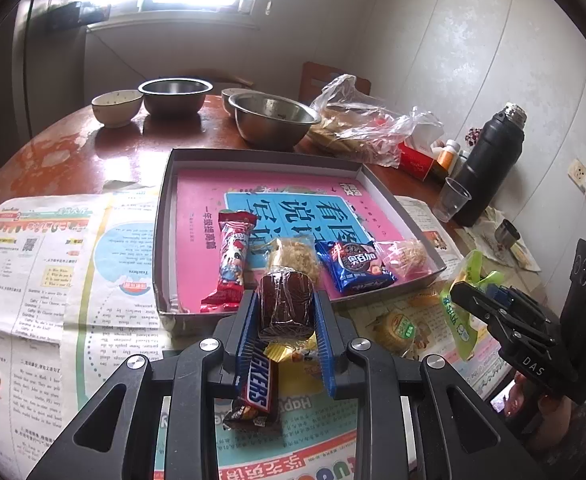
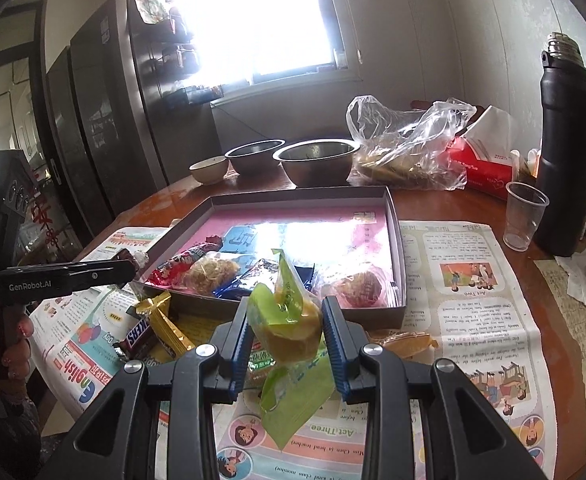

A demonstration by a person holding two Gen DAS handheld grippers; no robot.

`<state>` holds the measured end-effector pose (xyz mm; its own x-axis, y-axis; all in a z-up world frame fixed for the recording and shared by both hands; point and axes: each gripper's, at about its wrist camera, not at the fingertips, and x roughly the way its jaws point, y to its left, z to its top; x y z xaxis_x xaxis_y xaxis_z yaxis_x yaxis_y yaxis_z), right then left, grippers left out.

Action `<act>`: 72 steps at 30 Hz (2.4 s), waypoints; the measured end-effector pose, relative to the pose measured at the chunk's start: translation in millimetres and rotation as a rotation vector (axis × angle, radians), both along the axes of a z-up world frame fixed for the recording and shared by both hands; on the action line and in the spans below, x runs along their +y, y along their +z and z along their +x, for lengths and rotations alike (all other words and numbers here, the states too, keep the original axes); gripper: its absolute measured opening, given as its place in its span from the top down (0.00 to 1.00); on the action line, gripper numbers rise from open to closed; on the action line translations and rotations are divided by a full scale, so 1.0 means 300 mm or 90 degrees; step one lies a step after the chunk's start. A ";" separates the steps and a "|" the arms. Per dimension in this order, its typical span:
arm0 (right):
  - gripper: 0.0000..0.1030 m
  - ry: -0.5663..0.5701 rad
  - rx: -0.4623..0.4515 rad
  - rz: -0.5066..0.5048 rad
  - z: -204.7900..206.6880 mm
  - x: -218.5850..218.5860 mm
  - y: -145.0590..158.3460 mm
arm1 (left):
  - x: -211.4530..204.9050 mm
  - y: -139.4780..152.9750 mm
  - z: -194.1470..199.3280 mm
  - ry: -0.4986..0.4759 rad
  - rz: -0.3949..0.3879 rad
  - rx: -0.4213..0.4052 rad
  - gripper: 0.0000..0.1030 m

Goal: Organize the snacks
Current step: 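Carry the chocolate piece and green-wrapped pastry over the gray tray with both grippers, then lower the chocolate piece and green pastry into the tray and open both grippers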

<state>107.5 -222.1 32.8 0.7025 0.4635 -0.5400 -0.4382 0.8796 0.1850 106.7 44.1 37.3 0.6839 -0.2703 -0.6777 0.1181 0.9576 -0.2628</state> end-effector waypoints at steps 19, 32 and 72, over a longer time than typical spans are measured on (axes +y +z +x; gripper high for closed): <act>0.67 -0.006 0.003 0.005 0.115 0.045 0.004 | -0.018 -0.026 0.104 -0.001 -0.017 0.002 0.73; 0.67 -0.012 -0.014 0.000 0.206 0.089 0.042 | -0.021 -0.064 0.168 -0.006 -0.014 0.002 0.73; 0.66 -0.048 0.071 -0.039 0.328 0.151 -0.102 | 0.014 -0.144 0.224 0.030 0.003 0.013 0.71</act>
<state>205.8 -176.7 2.3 0.6684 0.3756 -0.6420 -0.3499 0.9204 0.1742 174.0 48.4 -5.7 0.6822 -0.2350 -0.6924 0.0670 0.9631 -0.2608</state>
